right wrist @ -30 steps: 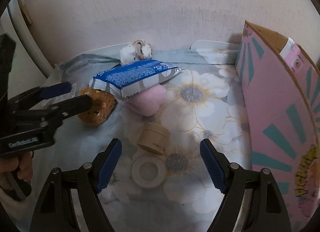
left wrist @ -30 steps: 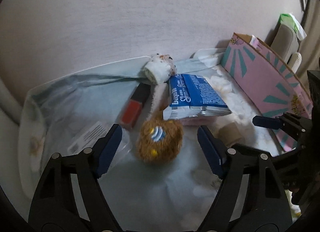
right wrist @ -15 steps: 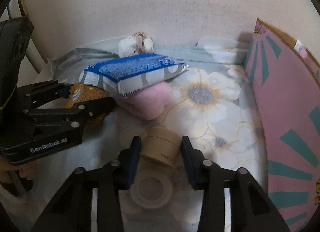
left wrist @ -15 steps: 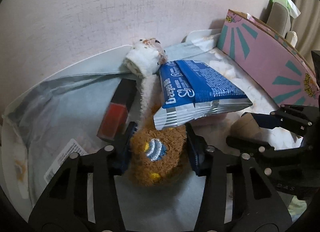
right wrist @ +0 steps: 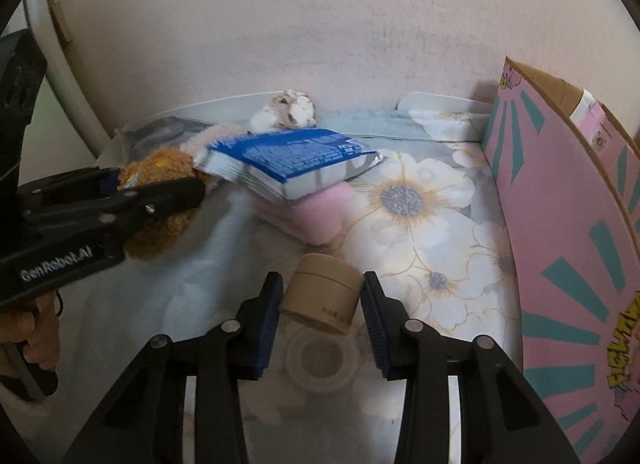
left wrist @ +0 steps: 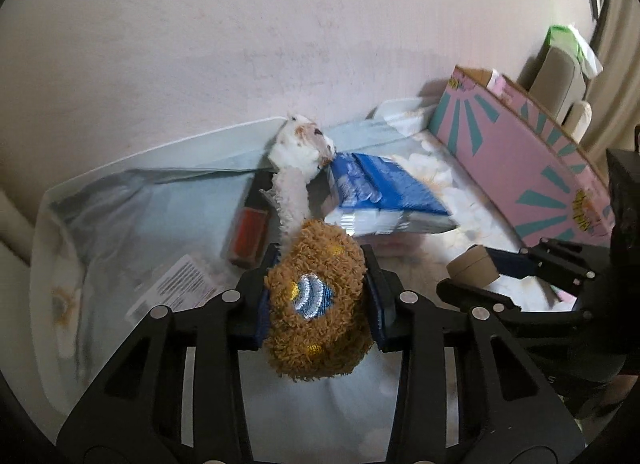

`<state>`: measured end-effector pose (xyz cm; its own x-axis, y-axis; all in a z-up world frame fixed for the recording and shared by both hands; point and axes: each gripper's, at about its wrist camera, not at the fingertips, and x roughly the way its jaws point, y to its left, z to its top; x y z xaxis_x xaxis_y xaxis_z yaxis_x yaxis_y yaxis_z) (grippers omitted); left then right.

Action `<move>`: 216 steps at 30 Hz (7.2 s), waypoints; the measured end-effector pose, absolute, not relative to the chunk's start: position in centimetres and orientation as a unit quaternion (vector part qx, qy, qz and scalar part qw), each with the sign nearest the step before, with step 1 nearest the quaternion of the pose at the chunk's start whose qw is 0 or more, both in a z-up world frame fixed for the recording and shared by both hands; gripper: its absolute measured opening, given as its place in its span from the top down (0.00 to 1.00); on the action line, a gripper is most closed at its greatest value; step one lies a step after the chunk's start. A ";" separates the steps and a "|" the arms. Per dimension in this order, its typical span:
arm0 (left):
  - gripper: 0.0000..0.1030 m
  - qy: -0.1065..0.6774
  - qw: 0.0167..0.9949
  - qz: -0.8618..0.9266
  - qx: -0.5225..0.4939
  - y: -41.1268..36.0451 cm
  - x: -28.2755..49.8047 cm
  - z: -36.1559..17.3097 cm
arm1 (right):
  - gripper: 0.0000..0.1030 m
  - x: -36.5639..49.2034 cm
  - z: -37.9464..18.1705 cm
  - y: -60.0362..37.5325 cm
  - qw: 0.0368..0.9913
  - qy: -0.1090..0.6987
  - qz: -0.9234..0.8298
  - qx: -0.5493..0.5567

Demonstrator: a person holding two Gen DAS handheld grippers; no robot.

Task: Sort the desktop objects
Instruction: 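Grasp the brown plush toy with the left tool while the right tool grasps the beige jar, then carry the plush toy and beige jar into the box and open both tools, then withdraw both tools back over the table toward the remaining items, then grasp the clear plastic case with the left tool while the right tool grasps the blue wipes pack, then carry the clear case and blue wipes pack into the box and open both tools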

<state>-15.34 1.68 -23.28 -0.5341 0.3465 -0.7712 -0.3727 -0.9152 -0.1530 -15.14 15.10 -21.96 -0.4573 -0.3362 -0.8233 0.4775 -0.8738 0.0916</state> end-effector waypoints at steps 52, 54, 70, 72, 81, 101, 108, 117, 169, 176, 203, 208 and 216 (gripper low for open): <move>0.67 0.027 0.353 0.780 -0.516 34.0 -20.3 -16.7 | 0.64 -19.4 -14.3 37.7 0.253 -0.016 -0.796 0.550; 0.67 0.027 0.349 0.779 -0.520 34.1 -20.5 -17.2 | 0.64 -19.8 -14.8 37.5 0.258 -0.018 -0.791 0.554; 0.00 0.011 0.287 0.812 -0.509 33.4 -20.9 -16.7 | 0.21 -19.3 -16.0 38.1 0.247 -0.057 -0.792 0.555; 0.00 0.004 0.287 0.810 -0.511 32.9 -21.0 -16.4 | 0.21 -18.9 -15.6 38.1 0.241 -0.049 -0.797 0.551; 0.00 0.016 0.282 0.815 -0.506 29.9 -19.0 -13.6 | 0.21 -17.4 -14.3 37.5 0.213 -0.034 -0.810 0.545; 0.00 -0.043 0.176 0.875 -0.448 10.3 -13.9 -7.2 | 0.21 -16.2 -7.9 31.5 0.237 0.007 -0.838 0.491; 0.00 -0.076 0.083 0.890 -0.441 1.5 -11.5 -8.0 | 0.21 -16.7 -7.9 26.9 0.272 0.038 -0.830 0.486; 0.01 -0.124 -0.003 0.869 -0.480 -7.7 -8.7 -13.2 | 0.21 -16.5 -11.3 21.0 0.326 0.064 -0.795 0.508; 0.43 0.046 0.161 0.870 -0.463 -5.5 -15.5 -24.2 | 0.43 -24.8 -19.7 11.6 0.156 -0.031 -0.812 0.562; 0.43 0.036 0.156 0.868 -0.470 -5.2 -13.1 -20.4 | 0.43 -21.1 -16.4 14.8 0.195 -0.009 -0.804 0.562; 0.44 0.036 0.264 0.891 -0.368 13.5 -15.8 -5.3 | 0.43 -19.1 -5.6 31.5 0.175 -0.029 -0.870 0.461; 0.44 0.033 0.291 0.879 -0.376 18.6 -17.2 -5.4 | 0.43 -19.6 -6.2 34.5 0.157 -0.030 -0.870 0.466; 0.44 0.037 0.326 0.854 -0.404 26.9 -19.9 -7.6 | 0.43 -20.6 -8.8 39.2 0.134 -0.042 -0.863 0.486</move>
<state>-19.87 26.87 -7.61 -0.4607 0.5267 -0.7144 -0.5871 -0.7845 -0.1998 -20.56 39.21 -8.76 -0.4924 -0.2716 -0.8269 0.1893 -0.9607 0.2029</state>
